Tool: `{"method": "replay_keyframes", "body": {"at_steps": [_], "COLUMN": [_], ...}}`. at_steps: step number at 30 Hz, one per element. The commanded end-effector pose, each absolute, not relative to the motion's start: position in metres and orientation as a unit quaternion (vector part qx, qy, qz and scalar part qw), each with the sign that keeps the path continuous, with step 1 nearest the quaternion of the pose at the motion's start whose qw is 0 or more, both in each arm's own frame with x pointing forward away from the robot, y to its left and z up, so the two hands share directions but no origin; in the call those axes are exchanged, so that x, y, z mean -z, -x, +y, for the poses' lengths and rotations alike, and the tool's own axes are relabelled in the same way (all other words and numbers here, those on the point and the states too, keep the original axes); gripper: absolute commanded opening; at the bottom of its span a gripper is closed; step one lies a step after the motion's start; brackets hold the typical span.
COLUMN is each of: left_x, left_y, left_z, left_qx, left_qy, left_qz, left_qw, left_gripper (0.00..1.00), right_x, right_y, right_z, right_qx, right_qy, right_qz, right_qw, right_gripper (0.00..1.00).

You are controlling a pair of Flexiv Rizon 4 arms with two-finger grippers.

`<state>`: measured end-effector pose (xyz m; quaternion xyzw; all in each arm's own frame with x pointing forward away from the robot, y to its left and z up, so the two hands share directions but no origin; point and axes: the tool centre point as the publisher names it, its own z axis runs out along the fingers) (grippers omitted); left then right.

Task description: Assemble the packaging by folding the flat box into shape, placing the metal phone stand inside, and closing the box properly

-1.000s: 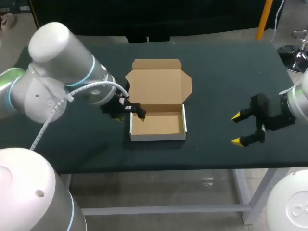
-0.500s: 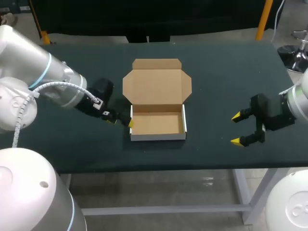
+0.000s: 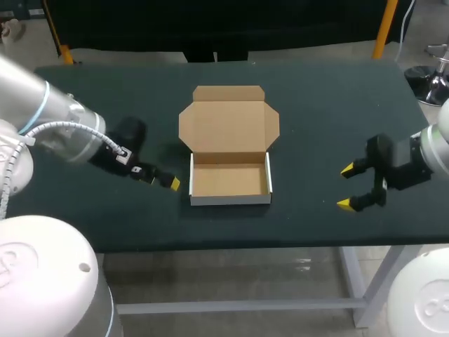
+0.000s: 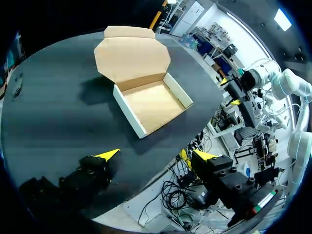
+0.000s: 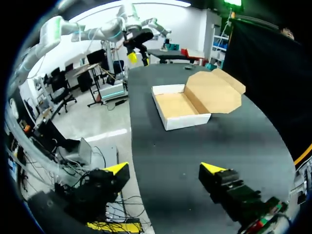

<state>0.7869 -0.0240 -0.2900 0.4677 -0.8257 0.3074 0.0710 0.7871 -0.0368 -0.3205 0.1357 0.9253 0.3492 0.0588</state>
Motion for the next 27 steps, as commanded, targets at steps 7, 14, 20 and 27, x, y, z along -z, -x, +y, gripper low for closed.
{"method": "replay_keyframes", "body": {"at_steps": [7, 14, 20, 27], "left_x": [0.266, 0.256, 0.243, 0.231], "left_y": [-0.755, -0.749, -0.744, -0.740], "left_z": [-0.003, 0.010, 0.022, 0.033], "left_qx": [-0.275, -0.242, -0.230, -0.221], "left_qy": [-0.515, -0.574, -0.603, -0.637], "left_qz": [-0.810, -0.781, -0.762, -0.737], "left_qw": [0.049, 0.044, 0.050, 0.045], "left_gripper": [1.00, 1.00, 1.00, 1.00], "right_x": [0.305, 0.295, 0.280, 0.266], "right_y": [-0.789, -0.787, -0.784, -0.779], "right_z": [-0.054, -0.066, -0.072, -0.077], "right_qx": [-0.337, -0.320, -0.284, -0.259], "right_qy": [-0.229, -0.285, -0.343, -0.392], "right_qz": [0.913, 0.903, 0.895, 0.883], "right_qw": [0.024, 0.020, 0.014, 0.010], "right_gripper": [1.00, 1.00, 1.00, 1.00]}}
